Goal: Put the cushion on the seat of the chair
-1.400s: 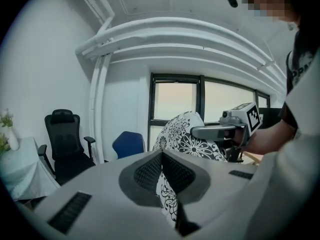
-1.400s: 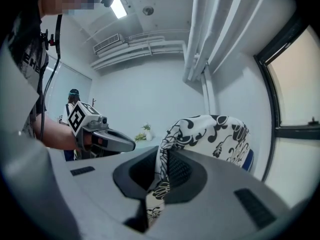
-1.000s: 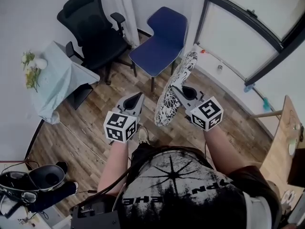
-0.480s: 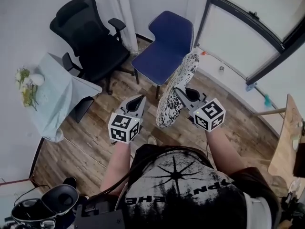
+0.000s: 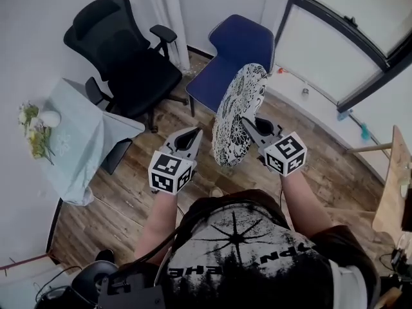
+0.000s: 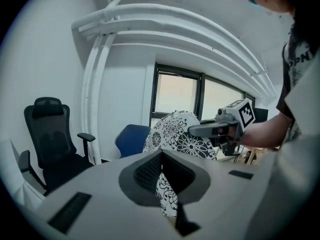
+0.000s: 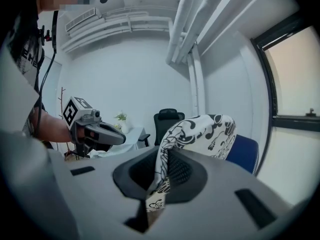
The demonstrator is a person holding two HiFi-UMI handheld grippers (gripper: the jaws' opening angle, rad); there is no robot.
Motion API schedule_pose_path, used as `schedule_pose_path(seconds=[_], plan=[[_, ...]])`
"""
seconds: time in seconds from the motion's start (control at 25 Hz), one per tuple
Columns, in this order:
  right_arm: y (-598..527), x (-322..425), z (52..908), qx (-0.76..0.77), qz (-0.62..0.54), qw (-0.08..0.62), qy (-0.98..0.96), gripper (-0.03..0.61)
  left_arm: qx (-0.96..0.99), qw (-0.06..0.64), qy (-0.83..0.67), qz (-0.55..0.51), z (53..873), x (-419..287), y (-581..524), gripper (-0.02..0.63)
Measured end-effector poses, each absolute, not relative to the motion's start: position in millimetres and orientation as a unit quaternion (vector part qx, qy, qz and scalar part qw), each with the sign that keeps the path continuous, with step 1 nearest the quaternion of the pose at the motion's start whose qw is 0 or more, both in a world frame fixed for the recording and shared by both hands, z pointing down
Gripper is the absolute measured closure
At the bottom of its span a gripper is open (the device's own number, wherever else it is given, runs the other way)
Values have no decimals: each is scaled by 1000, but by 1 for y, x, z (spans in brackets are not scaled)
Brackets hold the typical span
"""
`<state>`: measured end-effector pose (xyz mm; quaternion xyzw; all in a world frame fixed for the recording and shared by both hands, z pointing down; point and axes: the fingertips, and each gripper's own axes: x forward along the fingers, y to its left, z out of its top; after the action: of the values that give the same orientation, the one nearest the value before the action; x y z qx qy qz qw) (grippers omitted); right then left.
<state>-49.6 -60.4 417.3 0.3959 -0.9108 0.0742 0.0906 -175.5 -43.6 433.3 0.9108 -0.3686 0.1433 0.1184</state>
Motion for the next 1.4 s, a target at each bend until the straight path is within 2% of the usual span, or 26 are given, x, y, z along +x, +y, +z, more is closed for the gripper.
schedule_pose_path(seconds=[0.2,0.4,0.64,1.4], plan=[[-78,-63,428,402,82,103,-906,549,914,145,-358,124,436,-195,-57,598],[-88,-75,435,396,87,119,-906,548,911,117,-362,157,444,-206,-64,598],[-99,-85,444,387,96,139,-907,548,908,140,-370,139,451,-218,-76,598],[-218,-86,472,350,119,146,-918,548,898,183,-374,140,470,-198,-183,598]])
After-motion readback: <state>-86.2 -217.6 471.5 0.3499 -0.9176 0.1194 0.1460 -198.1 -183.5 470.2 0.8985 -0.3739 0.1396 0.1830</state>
